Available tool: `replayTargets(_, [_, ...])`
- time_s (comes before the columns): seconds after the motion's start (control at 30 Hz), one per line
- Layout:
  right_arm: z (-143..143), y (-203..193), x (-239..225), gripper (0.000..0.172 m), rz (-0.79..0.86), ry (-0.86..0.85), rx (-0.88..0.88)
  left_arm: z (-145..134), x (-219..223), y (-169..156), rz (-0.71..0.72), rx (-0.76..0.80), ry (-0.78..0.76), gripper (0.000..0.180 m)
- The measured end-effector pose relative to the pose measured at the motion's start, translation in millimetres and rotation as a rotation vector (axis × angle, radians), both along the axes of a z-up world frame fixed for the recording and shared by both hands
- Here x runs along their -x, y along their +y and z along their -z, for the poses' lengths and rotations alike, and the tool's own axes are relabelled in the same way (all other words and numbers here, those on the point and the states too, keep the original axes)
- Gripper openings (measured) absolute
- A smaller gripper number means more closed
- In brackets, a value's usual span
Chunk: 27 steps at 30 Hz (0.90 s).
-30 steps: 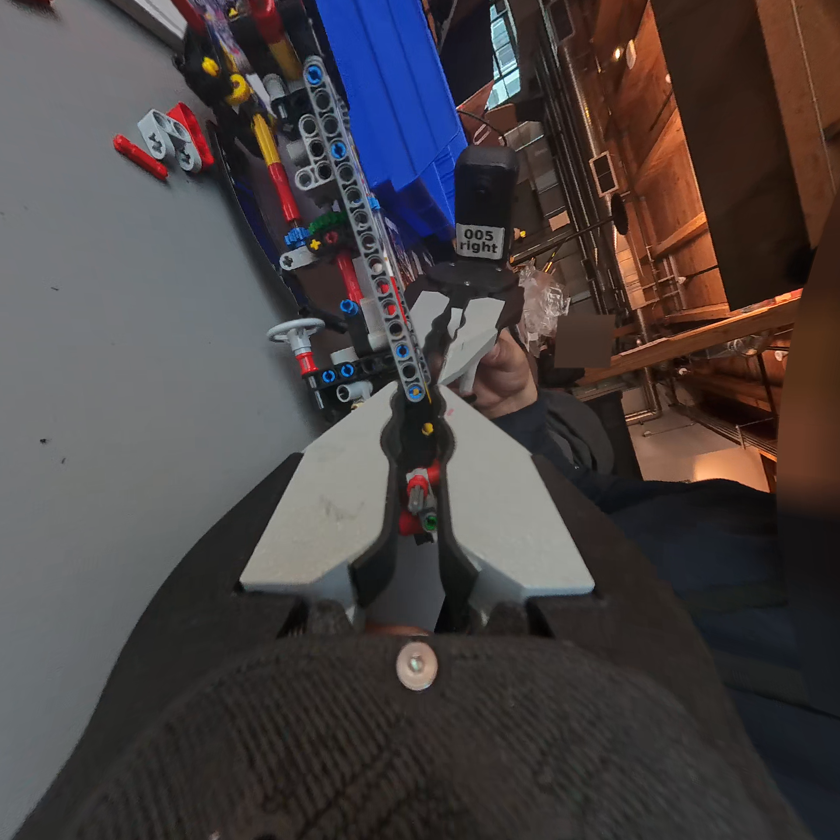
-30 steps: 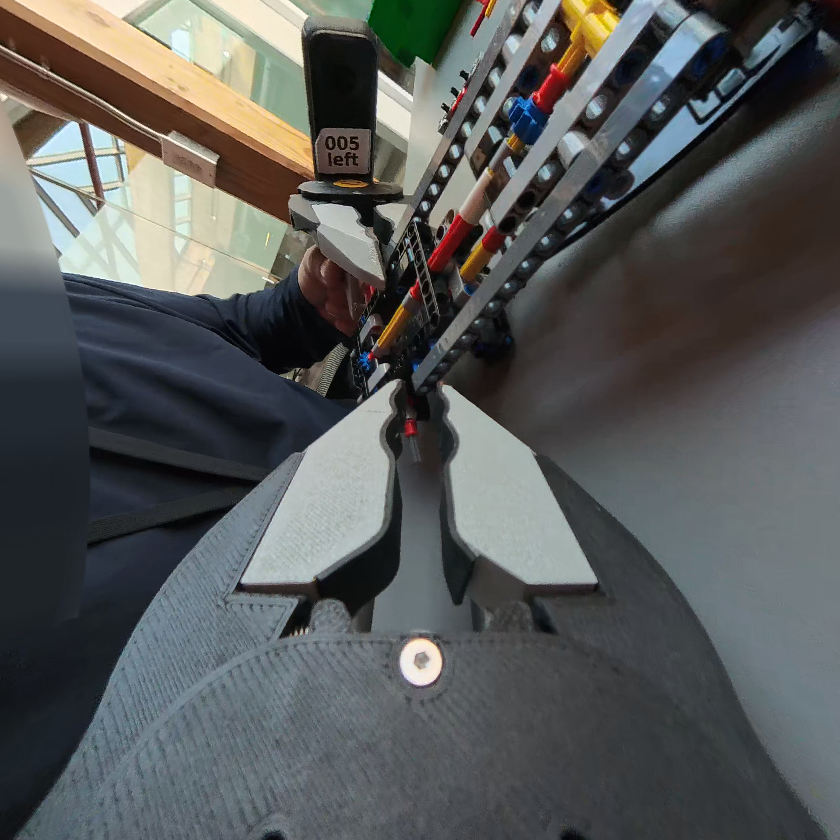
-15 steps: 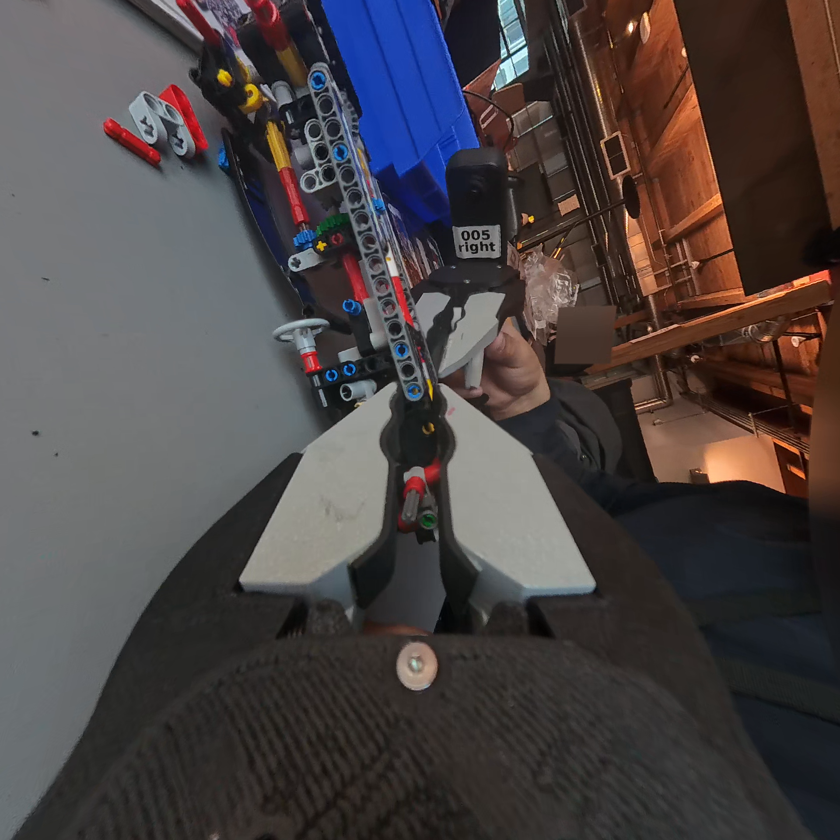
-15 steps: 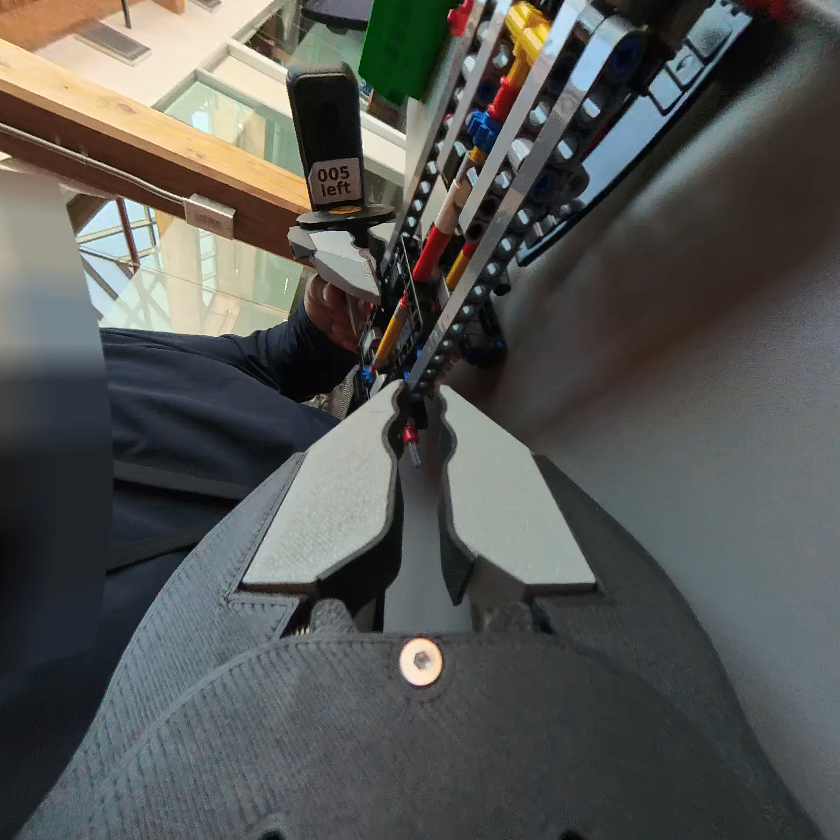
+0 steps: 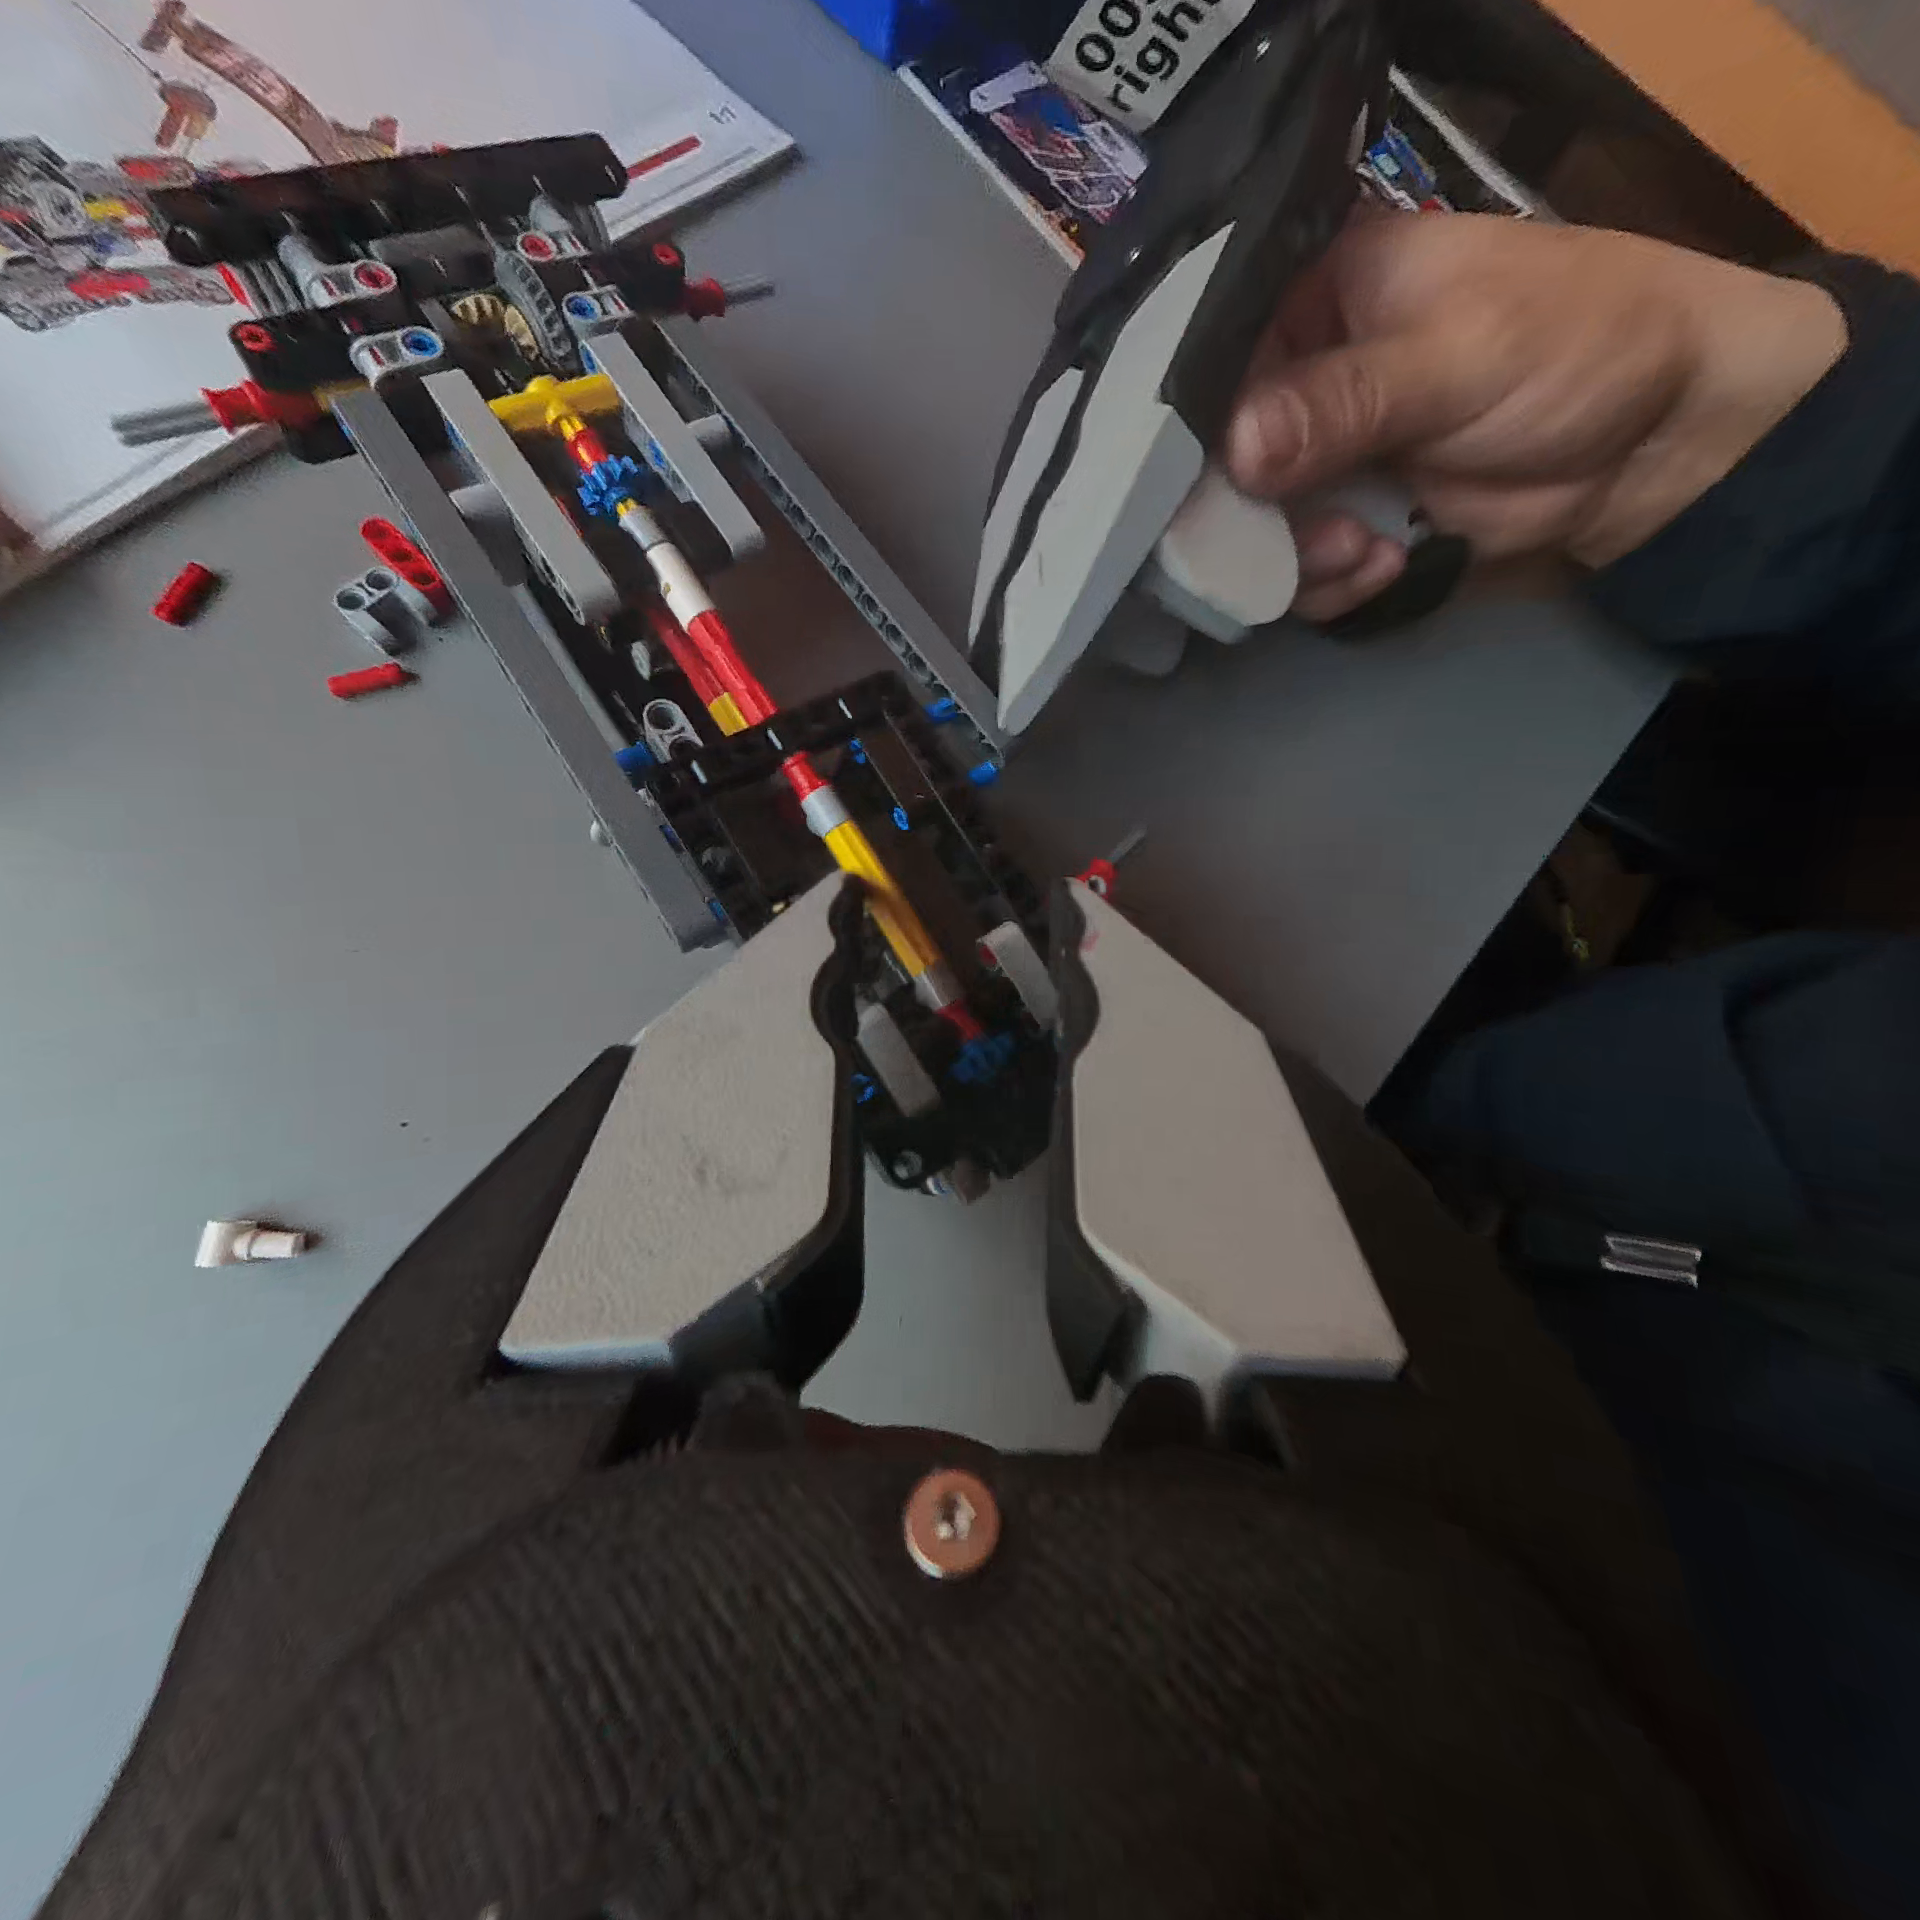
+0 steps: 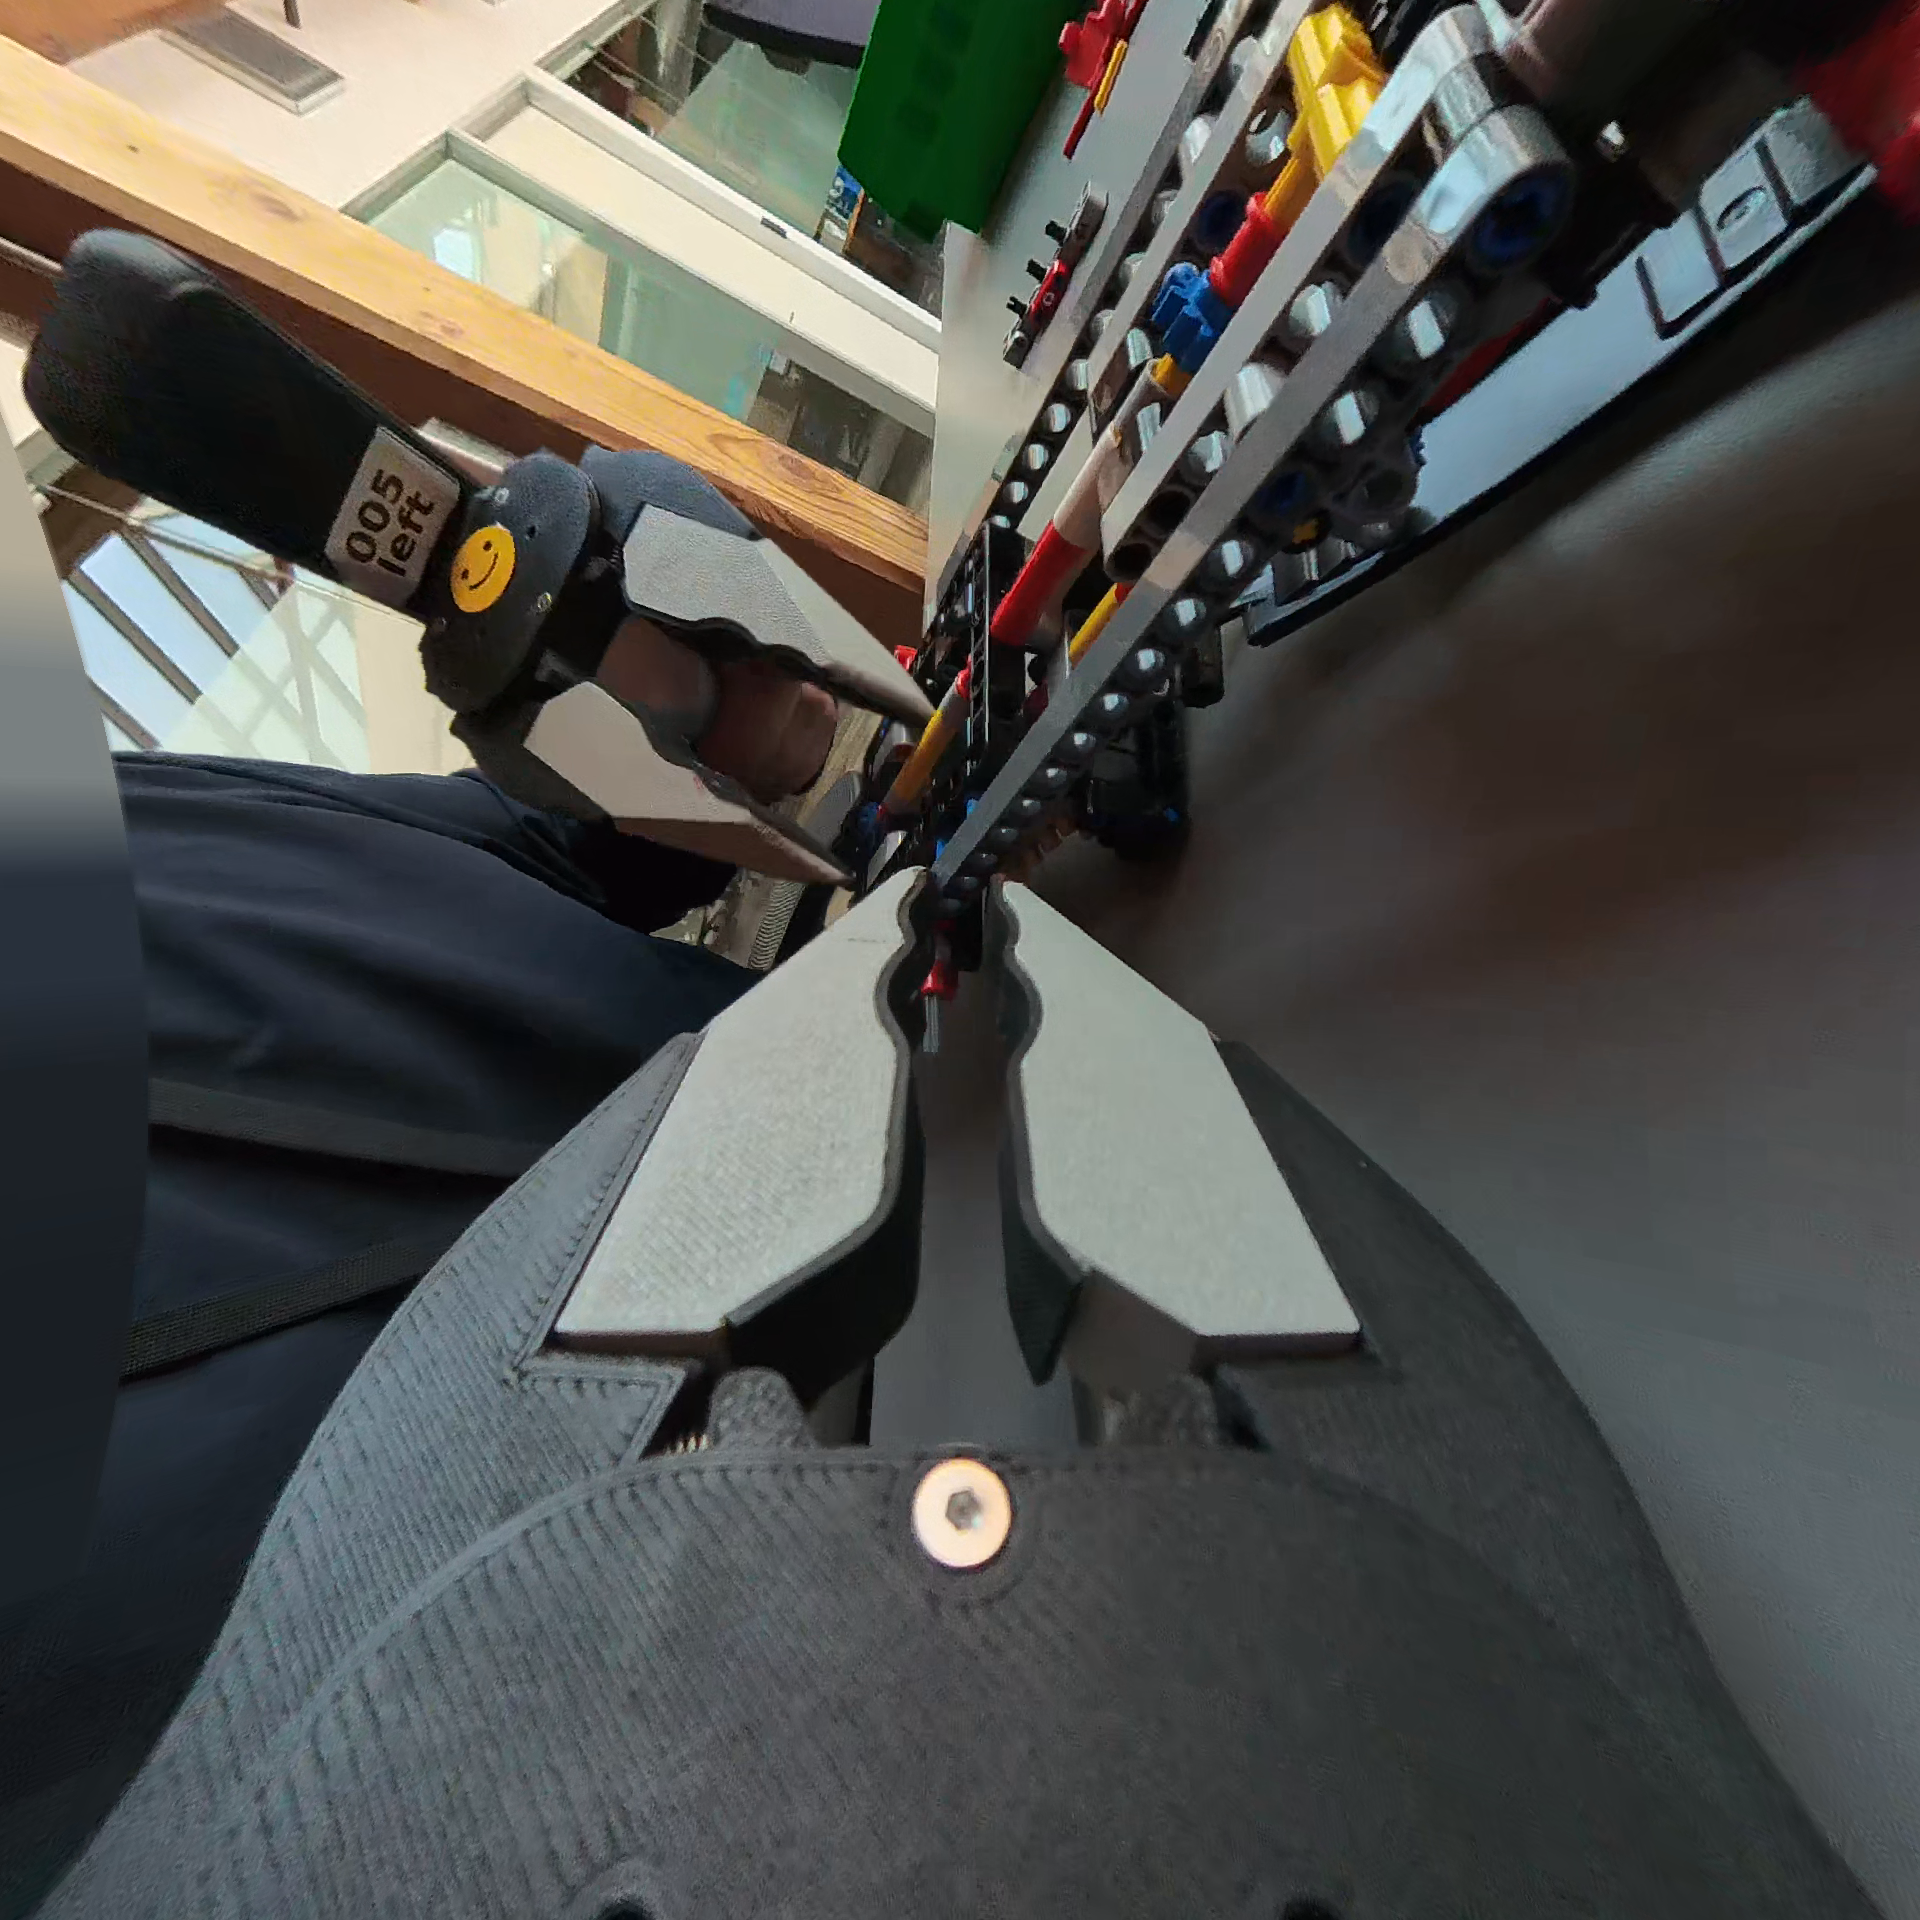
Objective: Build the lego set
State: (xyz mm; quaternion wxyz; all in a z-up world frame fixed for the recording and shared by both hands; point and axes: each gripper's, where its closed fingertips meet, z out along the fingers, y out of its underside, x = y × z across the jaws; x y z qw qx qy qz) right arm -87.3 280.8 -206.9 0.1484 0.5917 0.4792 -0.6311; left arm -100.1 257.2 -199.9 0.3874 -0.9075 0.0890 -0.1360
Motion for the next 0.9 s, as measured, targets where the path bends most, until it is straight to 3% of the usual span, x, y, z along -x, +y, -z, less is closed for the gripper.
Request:
replayTargets(0.27, [1.7,-18.9,9.8,0.007,-0.053,0.033,-0.103,-15.8,3.2,-4.7,0.011,0.013,0.158,0.016])
replayTargets(0.4, [3.9,-22.6,9.1,0.0,-0.079,0.047,-0.153,5.4,17.0,-12.7,-0.005,0.129,0.259,0.019])
replayTargets(0.53, [6.9,-25.9,-1.0,0.013,-0.118,0.076,-0.253,13.7,18.2,-14.3,0.007,0.157,0.293,0.017])
replayTargets(0.6, [12.7,-18.2,-6.5,0.016,-0.123,0.149,-0.467,18.7,21.8,-12.8,0.02,0.175,0.318,0.009])
replayTargets(0.7, [14.0,7.6,-3.8,0.026,-0.058,0.329,-0.978,22.6,23.5,-8.7,0.059,0.193,0.308,0.009])
replayTargets(0.9, [-14.3,14.2,18.2,0.026,0.035,0.696,-1.711,21.1,44.0,-1.2,0.074,0.166,0.341,0.006])
